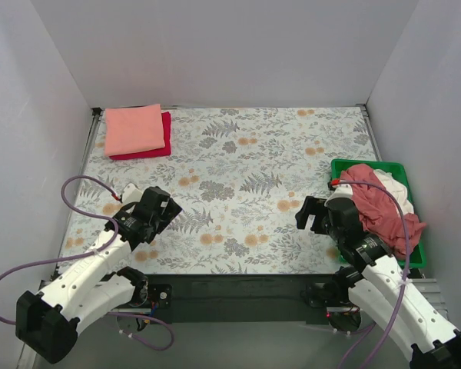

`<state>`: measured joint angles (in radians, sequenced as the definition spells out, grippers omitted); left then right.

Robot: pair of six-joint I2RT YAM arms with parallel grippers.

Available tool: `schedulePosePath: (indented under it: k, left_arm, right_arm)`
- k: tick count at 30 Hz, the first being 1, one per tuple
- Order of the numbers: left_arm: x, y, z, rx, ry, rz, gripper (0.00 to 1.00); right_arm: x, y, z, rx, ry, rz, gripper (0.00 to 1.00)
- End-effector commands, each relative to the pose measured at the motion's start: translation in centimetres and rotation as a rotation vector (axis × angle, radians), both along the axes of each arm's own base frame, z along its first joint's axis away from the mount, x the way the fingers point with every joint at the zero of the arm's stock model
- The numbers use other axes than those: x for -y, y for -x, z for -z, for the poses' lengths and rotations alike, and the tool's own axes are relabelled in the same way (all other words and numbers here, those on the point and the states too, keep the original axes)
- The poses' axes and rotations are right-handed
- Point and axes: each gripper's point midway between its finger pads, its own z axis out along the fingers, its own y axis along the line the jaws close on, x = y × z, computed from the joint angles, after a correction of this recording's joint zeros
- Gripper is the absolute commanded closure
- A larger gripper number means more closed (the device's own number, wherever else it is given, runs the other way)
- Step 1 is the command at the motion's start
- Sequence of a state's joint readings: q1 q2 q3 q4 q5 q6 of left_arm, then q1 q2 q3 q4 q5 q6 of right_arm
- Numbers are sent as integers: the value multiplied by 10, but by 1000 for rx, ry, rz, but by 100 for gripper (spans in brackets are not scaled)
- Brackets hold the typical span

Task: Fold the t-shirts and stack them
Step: Grab the tshirt from the pile

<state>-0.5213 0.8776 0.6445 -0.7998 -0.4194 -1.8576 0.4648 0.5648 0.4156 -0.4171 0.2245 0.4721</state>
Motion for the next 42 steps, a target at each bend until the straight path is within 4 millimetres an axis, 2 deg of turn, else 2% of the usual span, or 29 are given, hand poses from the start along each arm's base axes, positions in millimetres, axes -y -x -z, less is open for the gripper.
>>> schedulePosePath:
  k: [1,5,6,8,9,11,13,15,16,17,22,23,25,26,28,29,33,36,38,40,42]
  left_arm:
    - [2,-5,-12,52,20,2,2]
    - [5,-5,-14,65,33,19,2]
    - [6,-5,-14,66,37,23,2]
    - [7,-4,-12,62,39,29,2]
    - [9,-5,-12,65,44,36,2]
    - [12,-5,-10,59,51,55,2]
    - [15,-6,-10,60,57,70,2]
    - [17,-5,-8,50,61,83,2]
    - [19,-5,-7,46,63,88,2]
    - [20,-5,-6,41,63,96,2]
    - [25,-3,-5,37,81,119,2]
    - [25,-3,-4,36,82,123,2]
    - [27,-4,-6,44,89,134,2]
    - [28,-3,-5,44,90,139,2]
    - [28,-4,-7,47,92,143,2]
    - [29,-4,-7,49,95,145,2]
    - [30,-4,-6,49,94,154,2]
    - [30,-4,-6,48,93,155,2]
    - [30,-4,-7,49,93,155,2]
    - [29,-4,-6,46,88,150,2]
    - [29,-4,-6,47,88,150,2]
  right_arm:
    - [0,-16,-47,121,-29,25,2]
    - [11,-24,-73,184,6,69,2]
    - [15,-27,-86,204,13,96,2]
    - [38,-28,-90,186,88,204,2]
    - [45,-33,-105,186,111,251,2]
    - [66,-34,-104,126,214,347,2]
    - [74,-40,-118,128,241,386,2]
    - [88,-47,-115,84,285,427,2]
    - [94,-52,-120,79,284,447,2]
    - [109,-55,-114,37,286,487,2]
    - [144,-66,-95,-72,278,539,2]
    - [153,-69,-84,-109,272,550,2]
    - [158,-79,-77,-118,259,544,3]
    - [159,-87,-70,-143,241,524,8]
    - [159,-100,-67,-141,239,505,12]
    - [160,-105,-59,-169,242,504,13]
    - [159,-126,-48,-179,227,486,14]
    - [161,-134,-35,-218,234,490,24]
    - [166,-136,-31,-229,243,519,61]
    - [168,-139,-38,-210,241,538,84]
    - [171,-139,-48,-183,246,556,93]
